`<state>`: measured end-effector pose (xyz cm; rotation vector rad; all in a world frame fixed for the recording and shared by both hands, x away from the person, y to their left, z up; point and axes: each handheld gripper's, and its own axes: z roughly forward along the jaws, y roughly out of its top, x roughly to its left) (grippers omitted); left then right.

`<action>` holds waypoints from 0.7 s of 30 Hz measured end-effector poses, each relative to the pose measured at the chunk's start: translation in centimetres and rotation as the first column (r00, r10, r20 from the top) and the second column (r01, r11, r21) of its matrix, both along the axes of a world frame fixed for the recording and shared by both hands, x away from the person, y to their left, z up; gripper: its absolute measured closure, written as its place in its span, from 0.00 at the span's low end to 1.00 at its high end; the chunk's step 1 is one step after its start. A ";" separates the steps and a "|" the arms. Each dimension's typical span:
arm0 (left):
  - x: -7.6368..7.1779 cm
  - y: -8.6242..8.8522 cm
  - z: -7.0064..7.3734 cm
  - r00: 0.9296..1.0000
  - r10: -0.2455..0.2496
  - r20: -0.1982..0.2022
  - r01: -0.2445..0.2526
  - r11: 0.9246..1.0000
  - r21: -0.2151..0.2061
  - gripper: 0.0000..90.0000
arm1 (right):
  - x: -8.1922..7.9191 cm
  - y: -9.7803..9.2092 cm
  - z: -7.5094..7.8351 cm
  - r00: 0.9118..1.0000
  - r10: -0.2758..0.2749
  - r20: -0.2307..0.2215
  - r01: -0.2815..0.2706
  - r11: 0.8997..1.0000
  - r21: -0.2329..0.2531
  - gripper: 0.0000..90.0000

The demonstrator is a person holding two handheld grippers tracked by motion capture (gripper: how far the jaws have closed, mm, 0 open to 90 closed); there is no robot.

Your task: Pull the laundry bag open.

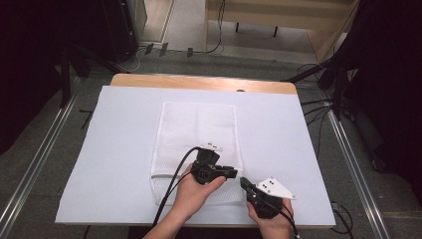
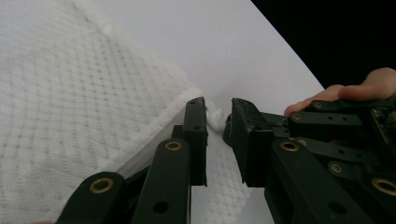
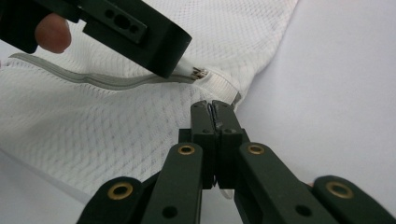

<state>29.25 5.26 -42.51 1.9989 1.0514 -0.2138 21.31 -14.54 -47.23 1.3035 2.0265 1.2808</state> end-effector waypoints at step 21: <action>0.7 0.0 -0.8 1.000 0.024 -0.004 -0.024 1.000 -0.006 0.95 | -0.2 0.1 0.2 1.000 0.005 0.012 -0.005 1.000 -0.003 1.00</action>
